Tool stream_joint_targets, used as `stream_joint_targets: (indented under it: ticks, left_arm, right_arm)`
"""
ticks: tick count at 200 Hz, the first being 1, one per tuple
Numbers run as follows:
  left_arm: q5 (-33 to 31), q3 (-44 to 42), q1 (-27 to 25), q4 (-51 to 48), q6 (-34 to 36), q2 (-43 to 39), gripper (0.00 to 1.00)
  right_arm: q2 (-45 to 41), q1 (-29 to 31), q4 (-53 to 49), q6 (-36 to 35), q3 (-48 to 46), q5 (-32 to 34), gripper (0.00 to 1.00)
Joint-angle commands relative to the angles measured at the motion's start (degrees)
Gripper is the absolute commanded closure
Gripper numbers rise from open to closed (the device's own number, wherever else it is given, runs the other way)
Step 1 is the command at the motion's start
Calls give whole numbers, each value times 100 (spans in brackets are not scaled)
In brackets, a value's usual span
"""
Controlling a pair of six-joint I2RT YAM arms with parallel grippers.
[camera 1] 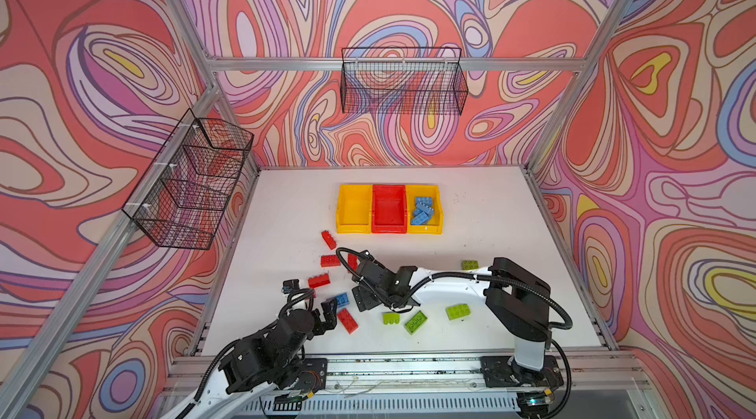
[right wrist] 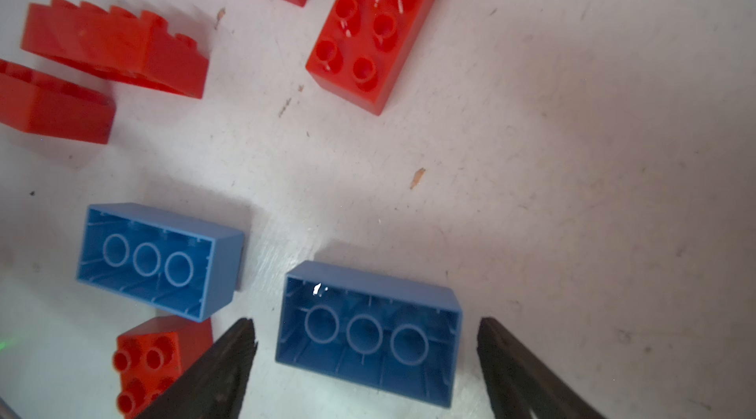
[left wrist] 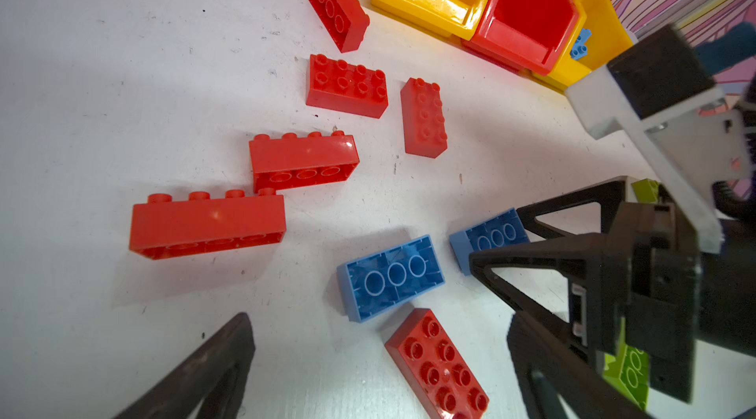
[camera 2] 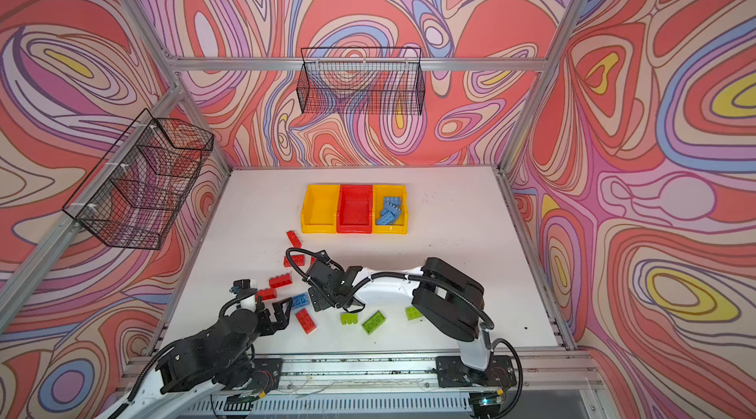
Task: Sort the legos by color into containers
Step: 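Lower the right gripper onto another blue brick near the red bricks and grasp, then carry the blue brick into the yellow bin and open the right gripper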
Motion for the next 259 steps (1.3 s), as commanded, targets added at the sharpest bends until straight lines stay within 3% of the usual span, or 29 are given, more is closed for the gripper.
stream_joint_targets:
  ticks: [1,56,97,150,198,259]
  left_arm:
    - [-172,137,-20,-235,-105,-65,0]
    - [-180,167,-20,-175,-59,-18,0]
    - [288,202,-20,527,500,303,0]
    - [486,511,-20,1507,833,1955,0]
    - [521,866,-21,1900,765,3272,0]
    - [453,822,-22,1990,686,3265,0]
  right_arm:
    - [212,32,-213,92,145,286,18]
    - [119,31,-267,76,125,596,45]
    - [-588,-213,-704,-401,215,1476,47]
    - [-1314,-1965,-337,-1455,299,1749,48]
    - [-559,-3241,95,-1882,962,1170,48]
    - [596,-3817,137,-1921,1968,783,47]
